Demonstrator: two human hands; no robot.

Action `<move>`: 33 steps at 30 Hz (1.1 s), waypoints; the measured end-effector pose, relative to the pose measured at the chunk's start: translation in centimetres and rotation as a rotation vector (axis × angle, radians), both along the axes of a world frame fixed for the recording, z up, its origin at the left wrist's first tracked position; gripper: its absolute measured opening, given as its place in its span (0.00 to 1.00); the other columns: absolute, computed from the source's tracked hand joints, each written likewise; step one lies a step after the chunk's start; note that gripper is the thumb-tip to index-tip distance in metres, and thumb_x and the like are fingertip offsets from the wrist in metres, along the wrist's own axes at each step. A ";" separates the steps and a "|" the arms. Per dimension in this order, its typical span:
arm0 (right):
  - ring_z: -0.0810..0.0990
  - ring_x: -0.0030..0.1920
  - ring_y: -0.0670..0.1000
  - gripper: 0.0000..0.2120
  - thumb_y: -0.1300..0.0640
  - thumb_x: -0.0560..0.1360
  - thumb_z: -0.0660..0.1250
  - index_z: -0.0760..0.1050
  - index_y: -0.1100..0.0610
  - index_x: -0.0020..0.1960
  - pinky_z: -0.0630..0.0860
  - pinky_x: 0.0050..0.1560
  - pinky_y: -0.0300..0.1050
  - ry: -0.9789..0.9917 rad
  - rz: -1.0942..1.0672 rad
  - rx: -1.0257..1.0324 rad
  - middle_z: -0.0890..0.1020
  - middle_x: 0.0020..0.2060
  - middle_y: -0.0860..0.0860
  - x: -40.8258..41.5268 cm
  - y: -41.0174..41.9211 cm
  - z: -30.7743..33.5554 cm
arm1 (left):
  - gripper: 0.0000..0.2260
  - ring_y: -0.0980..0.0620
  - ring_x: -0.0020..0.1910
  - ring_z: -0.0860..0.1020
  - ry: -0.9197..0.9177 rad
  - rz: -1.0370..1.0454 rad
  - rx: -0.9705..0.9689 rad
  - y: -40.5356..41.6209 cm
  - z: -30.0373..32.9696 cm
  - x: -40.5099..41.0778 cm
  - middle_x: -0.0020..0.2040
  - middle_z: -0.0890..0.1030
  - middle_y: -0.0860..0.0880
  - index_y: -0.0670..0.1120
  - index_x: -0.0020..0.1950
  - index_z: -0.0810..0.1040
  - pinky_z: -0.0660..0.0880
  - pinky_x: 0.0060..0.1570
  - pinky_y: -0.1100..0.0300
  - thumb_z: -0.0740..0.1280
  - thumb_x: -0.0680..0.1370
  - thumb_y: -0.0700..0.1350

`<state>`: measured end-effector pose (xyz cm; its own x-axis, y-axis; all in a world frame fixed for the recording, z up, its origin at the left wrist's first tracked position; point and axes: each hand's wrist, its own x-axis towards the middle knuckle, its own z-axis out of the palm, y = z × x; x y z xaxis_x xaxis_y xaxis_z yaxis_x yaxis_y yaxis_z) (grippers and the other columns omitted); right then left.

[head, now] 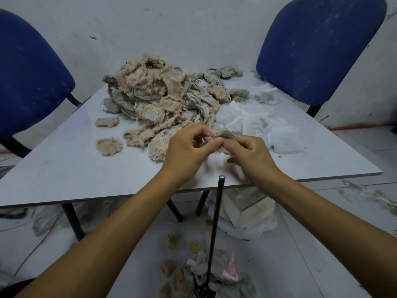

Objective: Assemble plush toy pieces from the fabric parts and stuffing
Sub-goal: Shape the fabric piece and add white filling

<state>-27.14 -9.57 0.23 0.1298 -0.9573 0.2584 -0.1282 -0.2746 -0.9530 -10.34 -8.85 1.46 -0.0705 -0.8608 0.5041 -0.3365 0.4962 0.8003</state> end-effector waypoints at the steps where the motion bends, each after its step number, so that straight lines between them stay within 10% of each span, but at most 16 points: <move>1: 0.76 0.43 0.52 0.17 0.56 0.78 0.68 0.77 0.73 0.46 0.77 0.43 0.43 -0.043 0.062 0.043 0.77 0.44 0.70 -0.2 0.0 0.2 | 0.09 0.58 0.32 0.69 0.004 0.031 0.000 0.0 0.0 -0.1 0.37 0.75 0.53 0.50 0.38 0.76 0.66 0.35 0.64 0.75 0.75 0.45; 6: 0.77 0.39 0.50 0.10 0.56 0.74 0.73 0.76 0.60 0.38 0.78 0.44 0.42 -0.014 0.281 0.079 0.76 0.35 0.55 -0.7 0.6 0.4 | 0.12 0.60 0.35 0.69 -0.137 0.158 -0.154 0.3 0.1 -0.2 0.37 0.72 0.53 0.47 0.38 0.72 0.66 0.36 0.69 0.74 0.75 0.43; 14: 0.74 0.21 0.47 0.11 0.61 0.74 0.68 0.69 0.64 0.37 0.70 0.26 0.43 0.081 -0.309 -0.051 0.75 0.26 0.59 0.1 0.6 -0.4 | 0.11 0.61 0.36 0.67 -0.392 -0.047 -0.248 0.9 -0.1 -0.9 0.41 0.72 0.48 0.39 0.42 0.75 0.64 0.37 0.71 0.74 0.75 0.43; 19: 0.81 0.29 0.53 0.07 0.63 0.77 0.67 0.72 0.54 0.43 0.73 0.24 0.38 0.142 -0.022 -0.061 0.80 0.38 0.58 -0.5 1.1 -0.2 | 0.08 0.56 0.37 0.71 -0.346 0.102 -0.190 0.3 1.7 1.7 0.40 0.75 0.48 0.43 0.44 0.74 0.65 0.38 0.69 0.65 0.78 0.47; 24: 0.83 0.50 0.54 0.12 0.67 0.73 0.66 0.82 0.53 0.49 0.81 0.44 0.47 0.186 0.417 -0.006 0.83 0.50 0.53 -1.0 1.3 0.6 | 0.11 0.47 0.59 0.69 -0.560 0.384 0.260 -1.8 2.5 5.5 0.56 0.69 0.48 0.51 0.55 0.75 0.71 0.53 0.53 0.68 0.74 0.43; 28: 0.80 0.40 0.52 0.22 0.74 0.64 0.56 0.82 0.56 0.47 0.75 0.34 0.46 0.097 0.402 0.064 0.85 0.42 0.55 -0.6 1.2 0.9 | 0.06 0.54 0.40 0.78 -0.510 0.336 0.335 -1.9 1.9 5.9 0.47 0.81 0.47 0.48 0.50 0.79 0.70 0.33 0.61 0.72 0.75 0.46; 33: 0.79 0.29 0.50 0.21 0.75 0.70 0.54 0.80 0.59 0.51 0.73 0.28 0.43 0.067 0.397 0.158 0.85 0.40 0.59 -0.7 0.9 0.8 | 0.05 0.60 0.34 0.77 -0.415 0.322 0.225 -1.4 2.1 5.1 0.37 0.80 0.54 0.48 0.45 0.81 0.69 0.31 0.67 0.74 0.75 0.46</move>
<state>-27.83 -8.71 1.05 0.5074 -0.8569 0.0911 -0.1053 -0.1665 -0.9804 -5.20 -10.20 3.59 0.0598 -0.9545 0.2922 -0.7509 0.1498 0.6432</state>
